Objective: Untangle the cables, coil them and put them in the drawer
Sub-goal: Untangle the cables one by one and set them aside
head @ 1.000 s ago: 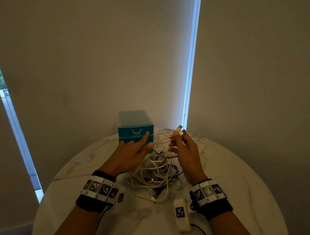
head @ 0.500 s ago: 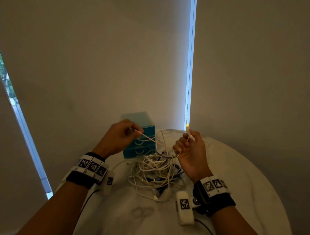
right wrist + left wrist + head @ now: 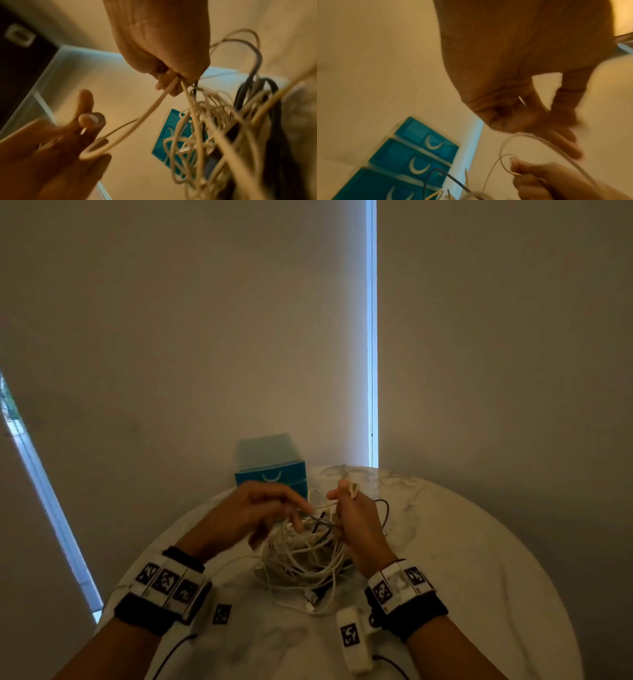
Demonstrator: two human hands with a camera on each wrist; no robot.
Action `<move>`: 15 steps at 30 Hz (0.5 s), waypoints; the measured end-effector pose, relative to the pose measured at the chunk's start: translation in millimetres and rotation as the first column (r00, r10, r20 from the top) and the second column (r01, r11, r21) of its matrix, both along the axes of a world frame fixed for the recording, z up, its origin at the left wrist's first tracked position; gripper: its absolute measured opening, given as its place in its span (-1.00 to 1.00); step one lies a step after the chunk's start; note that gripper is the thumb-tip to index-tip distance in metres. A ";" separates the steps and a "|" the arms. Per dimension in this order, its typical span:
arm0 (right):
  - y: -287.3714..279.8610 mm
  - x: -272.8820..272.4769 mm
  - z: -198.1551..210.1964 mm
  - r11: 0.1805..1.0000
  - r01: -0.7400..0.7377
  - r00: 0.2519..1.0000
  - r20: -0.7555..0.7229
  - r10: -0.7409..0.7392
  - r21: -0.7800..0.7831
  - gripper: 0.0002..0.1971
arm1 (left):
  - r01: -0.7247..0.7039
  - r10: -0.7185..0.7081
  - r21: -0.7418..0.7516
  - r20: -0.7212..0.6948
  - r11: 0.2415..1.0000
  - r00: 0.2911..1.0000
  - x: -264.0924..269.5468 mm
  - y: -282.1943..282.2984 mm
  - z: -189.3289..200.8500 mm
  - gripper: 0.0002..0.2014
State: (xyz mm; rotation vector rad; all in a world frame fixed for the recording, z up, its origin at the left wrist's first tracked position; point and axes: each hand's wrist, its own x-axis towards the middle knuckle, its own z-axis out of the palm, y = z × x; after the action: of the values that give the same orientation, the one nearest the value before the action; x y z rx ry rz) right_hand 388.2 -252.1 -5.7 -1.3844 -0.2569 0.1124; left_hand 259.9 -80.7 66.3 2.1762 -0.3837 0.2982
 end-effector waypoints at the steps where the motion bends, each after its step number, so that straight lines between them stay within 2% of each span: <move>1: 0.9 -3.3 0.4 0.997 -0.034 0.997 0.070 0.039 -0.064 -0.55 | -0.116 0.121 -0.070 0.065 0.991 0.991 10.4 9.4 0.0 -0.66; 3: 2.8 -12.3 1.9 0.979 -0.088 0.969 0.211 0.127 -0.184 -0.55 | -0.322 0.340 -0.147 0.120 0.935 0.933 38.4 23.9 -1.5 -0.67; 4: 3.6 -16.4 3.7 0.970 -0.099 0.949 0.273 0.160 -0.222 -0.56 | -0.373 0.383 -0.103 0.117 0.922 0.916 51.9 28.1 -3.2 -0.72; 5: 5.0 -18.4 4.6 0.963 -0.113 0.928 0.320 0.190 -0.245 -0.57 | -0.362 0.360 0.003 0.095 0.932 0.928 62.9 30.2 -4.3 -0.72; 7: 6.9 -20.0 4.6 0.955 -0.134 0.898 0.376 0.230 -0.265 -0.57 | -0.251 0.245 0.274 0.059 0.928 0.968 82.3 27.8 -9.3 -0.53; 8: 6.9 -19.6 4.7 0.954 -0.139 0.890 0.389 0.239 -0.267 -0.56 | -0.217 0.213 0.349 0.051 0.912 0.976 90.6 24.1 -10.5 -0.51; 9: 6.5 -17.0 3.0 0.951 -0.144 0.885 0.395 0.247 -0.273 -0.55 | -0.218 0.206 0.364 0.072 0.906 0.976 96.7 18.4 -8.1 -0.60; 11: 3.5 -15.0 1.4 0.946 -0.144 0.877 0.405 0.259 -0.292 -0.55 | -0.288 0.250 0.269 0.166 0.919 0.954 107.4 12.5 -0.8 -0.83; 13: 1.0 -11.1 -0.7 0.946 -0.128 0.888 0.391 0.243 -0.298 -0.61 | -0.372 0.340 0.087 0.257 0.924 0.905 109.5 9.1 13.0 -0.85; 15: -2.1 -6.0 -0.5 0.965 -0.127 0.939 0.286 0.192 -0.231 -0.57 | -0.401 0.397 -0.063 0.340 0.914 0.852 100.6 4.8 28.5 -0.82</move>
State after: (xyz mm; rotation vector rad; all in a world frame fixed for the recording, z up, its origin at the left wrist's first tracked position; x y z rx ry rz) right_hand 382.2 -254.2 -6.2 -1.5891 -0.6340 0.0601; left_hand 360.5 -76.0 94.8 2.2007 -0.1160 0.9248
